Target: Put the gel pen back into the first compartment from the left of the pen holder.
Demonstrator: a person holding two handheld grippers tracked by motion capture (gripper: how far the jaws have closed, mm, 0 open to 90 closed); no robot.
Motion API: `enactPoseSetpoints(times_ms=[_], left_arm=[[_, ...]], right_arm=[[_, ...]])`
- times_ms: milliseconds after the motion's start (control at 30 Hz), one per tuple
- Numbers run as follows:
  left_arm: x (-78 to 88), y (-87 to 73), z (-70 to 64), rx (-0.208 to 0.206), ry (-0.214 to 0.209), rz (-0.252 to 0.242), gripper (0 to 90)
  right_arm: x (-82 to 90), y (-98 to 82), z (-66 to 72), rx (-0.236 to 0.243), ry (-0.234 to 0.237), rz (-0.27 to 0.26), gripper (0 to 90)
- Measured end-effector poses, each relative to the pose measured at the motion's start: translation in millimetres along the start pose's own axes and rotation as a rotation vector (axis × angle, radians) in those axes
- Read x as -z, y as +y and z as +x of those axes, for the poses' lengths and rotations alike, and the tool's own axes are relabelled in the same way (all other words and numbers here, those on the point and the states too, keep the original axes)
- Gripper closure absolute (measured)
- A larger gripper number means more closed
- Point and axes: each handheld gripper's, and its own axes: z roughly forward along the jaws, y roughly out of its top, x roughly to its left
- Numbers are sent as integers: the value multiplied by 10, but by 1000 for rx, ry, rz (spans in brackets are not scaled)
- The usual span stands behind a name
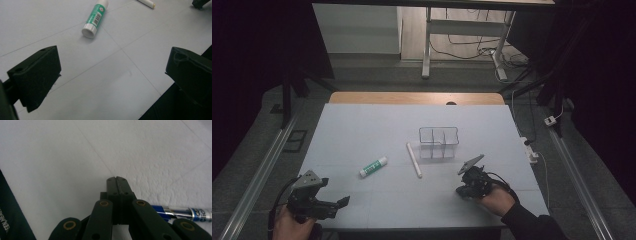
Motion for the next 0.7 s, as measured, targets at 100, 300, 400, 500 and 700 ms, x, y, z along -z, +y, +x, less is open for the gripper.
enactPoseSetpoints(times_ms=[100,300,400,500,700], left_arm=[[-2,0,0,0,1,-1,2],[-5,2,0,0,2,1,2],[-6,2,1,1,2,1,2],[-9,4,0,1,3,2,3],[-12,6,0,3,6,4,4]], right_arm=[[25,-42,-17,-7,-3,7,900],[83,-137,-77,-29,-10,11,900],[119,-191,-118,-41,-15,16,900],[154,-244,-155,-52,-24,18,900],[220,-346,-226,-70,-37,21,900]])
